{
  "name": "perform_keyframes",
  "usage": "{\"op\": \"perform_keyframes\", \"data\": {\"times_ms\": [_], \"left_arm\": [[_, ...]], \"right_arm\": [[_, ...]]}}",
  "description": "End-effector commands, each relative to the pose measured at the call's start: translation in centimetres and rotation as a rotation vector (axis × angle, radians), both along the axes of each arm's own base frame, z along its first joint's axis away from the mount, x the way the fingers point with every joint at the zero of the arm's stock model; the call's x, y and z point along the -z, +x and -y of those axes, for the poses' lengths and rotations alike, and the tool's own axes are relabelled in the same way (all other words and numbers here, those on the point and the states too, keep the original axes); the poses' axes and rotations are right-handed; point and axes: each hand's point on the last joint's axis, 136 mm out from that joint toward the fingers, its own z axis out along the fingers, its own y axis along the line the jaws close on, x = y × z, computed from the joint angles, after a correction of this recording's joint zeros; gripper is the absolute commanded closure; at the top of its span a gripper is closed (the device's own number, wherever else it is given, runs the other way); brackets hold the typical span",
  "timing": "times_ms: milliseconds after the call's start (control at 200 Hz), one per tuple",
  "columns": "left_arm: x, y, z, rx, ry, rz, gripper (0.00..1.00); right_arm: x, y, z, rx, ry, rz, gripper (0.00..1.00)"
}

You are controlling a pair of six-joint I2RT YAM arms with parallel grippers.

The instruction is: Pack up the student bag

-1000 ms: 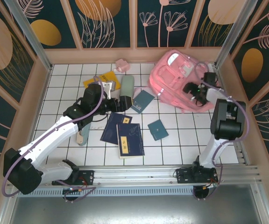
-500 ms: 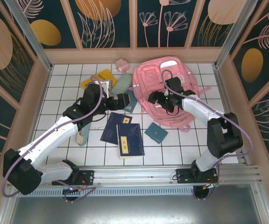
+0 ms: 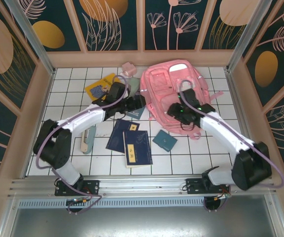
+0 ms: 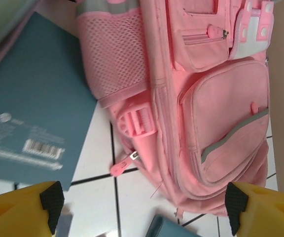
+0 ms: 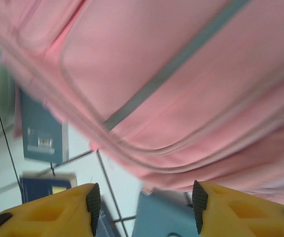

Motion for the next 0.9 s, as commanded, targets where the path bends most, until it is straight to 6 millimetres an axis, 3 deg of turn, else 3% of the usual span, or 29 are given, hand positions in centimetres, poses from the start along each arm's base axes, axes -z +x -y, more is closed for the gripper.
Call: {"op": "perform_keyframes", "data": {"times_ms": [0,140,240,686,896], "left_arm": [[-0.2,1.2,2.4,0.023,-0.053,-0.018,0.14],[1.5,2.8,3.4,0.014,0.019,-0.041,0.14],[2.6,4.0,3.9,0.01,0.054,-0.065,0.14],[4.7,6.8,7.4,0.061,0.073,-0.088,0.43],[6.1,7.6,8.8,0.084,0.087,-0.11,0.49]], "right_arm": [[0.0,-0.4,1.7,0.114,0.111,0.02,0.47],[1.9,-1.3,2.2,0.114,0.091,-0.031,0.47],[2.3,-1.5,2.0,0.1,0.103,-0.025,0.47],[3.8,-2.9,2.4,0.078,0.082,-0.038,0.49],[4.8,-3.7,3.7,0.114,0.022,-0.063,0.49]]}}
